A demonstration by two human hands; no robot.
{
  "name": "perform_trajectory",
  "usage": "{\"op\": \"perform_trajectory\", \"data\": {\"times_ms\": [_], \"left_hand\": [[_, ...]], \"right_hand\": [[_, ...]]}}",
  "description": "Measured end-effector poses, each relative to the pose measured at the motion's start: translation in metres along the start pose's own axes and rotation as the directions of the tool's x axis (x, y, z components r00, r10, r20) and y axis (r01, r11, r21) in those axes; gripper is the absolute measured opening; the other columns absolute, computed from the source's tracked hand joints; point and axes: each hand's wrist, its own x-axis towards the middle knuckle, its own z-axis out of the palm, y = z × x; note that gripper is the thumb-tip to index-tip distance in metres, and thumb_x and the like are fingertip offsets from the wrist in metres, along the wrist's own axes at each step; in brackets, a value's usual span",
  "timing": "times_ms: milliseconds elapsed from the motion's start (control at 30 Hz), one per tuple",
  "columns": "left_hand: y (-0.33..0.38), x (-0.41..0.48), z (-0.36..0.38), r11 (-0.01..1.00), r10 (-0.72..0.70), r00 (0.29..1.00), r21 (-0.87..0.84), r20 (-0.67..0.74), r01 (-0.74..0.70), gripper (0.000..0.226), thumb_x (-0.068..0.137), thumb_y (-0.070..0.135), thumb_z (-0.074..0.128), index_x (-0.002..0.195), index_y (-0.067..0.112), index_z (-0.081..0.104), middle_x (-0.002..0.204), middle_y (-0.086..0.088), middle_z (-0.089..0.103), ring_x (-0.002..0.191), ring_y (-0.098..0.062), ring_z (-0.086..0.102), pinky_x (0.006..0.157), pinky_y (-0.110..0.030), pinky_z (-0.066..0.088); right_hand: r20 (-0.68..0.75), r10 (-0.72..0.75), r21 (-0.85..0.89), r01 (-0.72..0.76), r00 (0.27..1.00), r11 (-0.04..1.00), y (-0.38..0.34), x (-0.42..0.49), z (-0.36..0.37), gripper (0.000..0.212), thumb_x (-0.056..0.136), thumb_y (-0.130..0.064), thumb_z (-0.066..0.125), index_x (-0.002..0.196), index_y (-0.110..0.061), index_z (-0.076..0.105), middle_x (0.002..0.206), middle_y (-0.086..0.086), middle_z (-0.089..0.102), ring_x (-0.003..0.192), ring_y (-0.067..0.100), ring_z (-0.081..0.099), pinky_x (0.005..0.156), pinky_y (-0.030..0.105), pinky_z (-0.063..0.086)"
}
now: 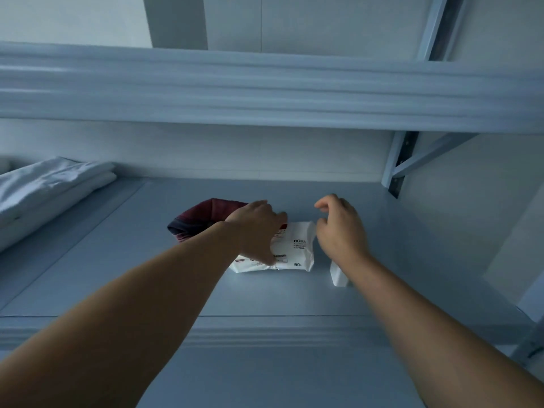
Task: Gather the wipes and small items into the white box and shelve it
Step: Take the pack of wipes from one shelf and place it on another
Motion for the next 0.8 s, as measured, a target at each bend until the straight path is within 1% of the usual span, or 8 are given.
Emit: {"op": "perform_trajectory", "data": {"times_ms": [33,100,300,400,467,533,667,800], "left_hand": [[-0.001,-0.002,-0.004,0.998,-0.038,0.999,-0.059,-0.020,0.037,0.076,0.054,0.068,0.073,0.113,0.028,0.047,0.092,0.001,0.053,0.094,-0.022,0.052,0.080,-0.035,0.047],[-0.003,-0.006,-0.011,0.984,-0.089,0.995,-0.160,-0.046,0.080,0.071,0.052,0.067,0.076,0.103,0.030,0.043,0.082,0.006,0.049,0.083,-0.020,0.052,0.067,-0.032,0.042],[-0.011,-0.021,-0.031,0.818,-0.258,0.965,-0.542,-0.047,0.192,0.068,0.053,0.062,0.078,0.103,0.032,0.044,0.086,0.014,0.059,0.076,-0.009,0.058,0.058,-0.028,0.044],[-0.013,-0.027,-0.042,0.725,-0.326,0.943,-0.659,-0.070,0.201,0.070,0.055,0.063,0.078,0.109,0.033,0.045,0.089,0.015,0.062,0.076,-0.004,0.060,0.056,-0.025,0.043],[-0.014,-0.029,-0.050,0.688,-0.356,0.930,-0.698,-0.087,0.198,0.073,0.056,0.061,0.080,0.114,0.033,0.045,0.090,0.013,0.064,0.078,-0.006,0.061,0.057,-0.025,0.042],[-0.014,-0.030,-0.057,0.670,-0.370,0.923,-0.718,-0.103,0.188,0.077,0.058,0.058,0.083,0.120,0.033,0.044,0.090,0.015,0.063,0.078,-0.003,0.060,0.056,-0.022,0.041],[-0.014,-0.035,-0.069,0.719,-0.358,0.926,-0.668,-0.117,0.194,0.082,0.053,0.060,0.079,0.123,0.035,0.043,0.088,0.018,0.059,0.076,0.003,0.056,0.056,-0.020,0.041],[-0.009,-0.040,-0.071,0.837,-0.319,0.944,-0.491,-0.080,0.241,0.081,0.046,0.065,0.072,0.117,0.041,0.041,0.095,0.013,0.057,0.084,-0.013,0.059,0.066,-0.031,0.050]], "right_hand": [[-0.004,0.021,0.038,-0.021,1.000,0.999,-0.001,0.002,0.000,0.037,0.083,0.002,0.050,0.116,-0.010,0.060,0.118,0.010,0.064,0.113,0.031,0.058,0.091,0.043,0.048],[-0.007,0.076,0.108,-0.074,0.997,0.991,-0.003,0.005,0.000,0.035,0.084,0.000,0.049,0.114,-0.013,0.062,0.117,0.008,0.066,0.111,0.028,0.060,0.090,0.042,0.050],[-0.002,0.358,0.427,-0.323,0.934,0.844,-0.015,0.010,0.001,0.027,0.089,-0.015,0.048,0.105,-0.023,0.069,0.108,-0.003,0.071,0.102,0.023,0.064,0.081,0.032,0.047],[0.161,0.509,0.717,-0.454,0.846,0.528,-0.027,0.003,0.009,0.022,0.088,-0.015,0.044,0.090,-0.021,0.065,0.096,0.005,0.071,0.087,0.027,0.066,0.071,0.038,0.054],[0.309,0.554,0.806,-0.522,0.773,0.279,-0.034,-0.004,0.014,0.020,0.095,-0.016,0.045,0.091,-0.019,0.064,0.093,0.010,0.068,0.080,0.027,0.064,0.063,0.035,0.053],[0.400,0.559,0.837,-0.538,0.727,0.101,-0.038,-0.011,0.014,0.021,0.098,-0.019,0.045,0.095,-0.017,0.065,0.094,0.011,0.068,0.081,0.027,0.065,0.064,0.034,0.051],[0.477,0.529,0.863,-0.486,0.702,-0.134,-0.042,-0.022,0.007,0.020,0.097,-0.025,0.050,0.099,-0.017,0.068,0.099,0.010,0.070,0.088,0.027,0.067,0.071,0.037,0.052],[0.519,0.479,0.855,-0.418,0.708,-0.308,-0.057,-0.035,0.005,0.023,0.097,-0.028,0.051,0.106,-0.018,0.069,0.108,0.015,0.070,0.092,0.029,0.067,0.077,0.042,0.056]]}}
